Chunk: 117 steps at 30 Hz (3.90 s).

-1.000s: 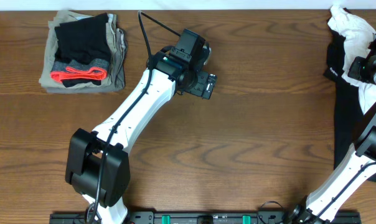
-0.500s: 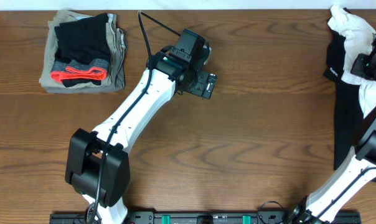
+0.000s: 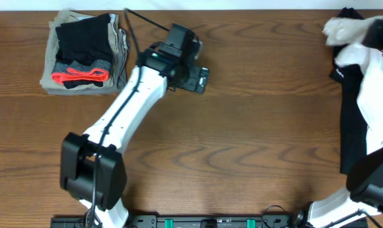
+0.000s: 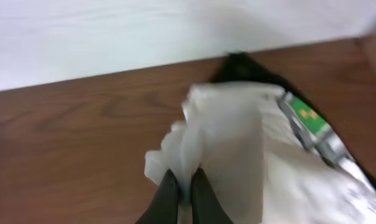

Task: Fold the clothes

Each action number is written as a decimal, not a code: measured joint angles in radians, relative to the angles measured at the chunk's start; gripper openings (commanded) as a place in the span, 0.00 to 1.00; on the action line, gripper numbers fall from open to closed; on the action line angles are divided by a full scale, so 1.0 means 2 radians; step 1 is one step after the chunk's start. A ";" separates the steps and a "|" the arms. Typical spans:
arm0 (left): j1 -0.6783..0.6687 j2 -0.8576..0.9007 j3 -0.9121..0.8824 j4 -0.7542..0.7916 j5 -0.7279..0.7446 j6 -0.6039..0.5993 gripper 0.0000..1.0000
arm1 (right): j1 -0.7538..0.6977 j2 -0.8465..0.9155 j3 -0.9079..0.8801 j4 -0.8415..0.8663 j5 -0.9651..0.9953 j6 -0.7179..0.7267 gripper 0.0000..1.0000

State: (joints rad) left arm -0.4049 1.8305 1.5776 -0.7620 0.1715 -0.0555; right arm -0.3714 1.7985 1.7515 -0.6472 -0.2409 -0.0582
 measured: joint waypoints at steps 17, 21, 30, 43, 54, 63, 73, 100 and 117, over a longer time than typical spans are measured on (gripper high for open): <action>0.131 -0.105 0.002 -0.126 -0.003 0.018 0.94 | 0.270 -0.039 0.000 -0.052 -0.040 0.009 0.01; 0.140 -0.109 0.002 -0.152 -0.004 0.023 0.94 | 0.314 -0.039 0.000 -0.051 -0.031 0.016 0.01; 0.133 -0.109 -0.010 -0.133 0.033 0.067 0.94 | 0.333 -0.039 0.000 -0.048 -0.005 0.033 0.01; 0.070 -0.073 -0.147 0.080 0.115 0.146 0.93 | 0.333 -0.039 0.000 -0.060 -0.002 0.039 0.01; 0.040 -0.058 -0.154 0.165 0.120 0.140 0.93 | 0.333 -0.039 0.000 -0.085 -0.002 0.046 0.31; 0.046 -0.058 -0.154 0.160 0.118 0.123 0.93 | 0.333 -0.039 -0.001 -0.092 -0.002 0.049 0.17; 0.017 -0.058 -0.154 0.096 0.119 0.138 0.94 | 0.328 -0.038 -0.023 -0.097 0.002 0.050 0.35; -0.060 0.037 -0.154 0.200 0.019 -0.070 0.54 | 0.294 -0.038 -0.023 -0.112 0.003 0.049 0.43; -0.062 0.037 -0.154 0.202 0.017 -0.132 0.57 | 0.291 -0.038 -0.023 -0.112 0.003 0.049 0.43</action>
State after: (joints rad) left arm -0.5289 1.9049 1.2701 -0.3584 0.2058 -0.3199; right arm 0.2115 1.7233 1.7054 -0.8715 -0.2348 0.0406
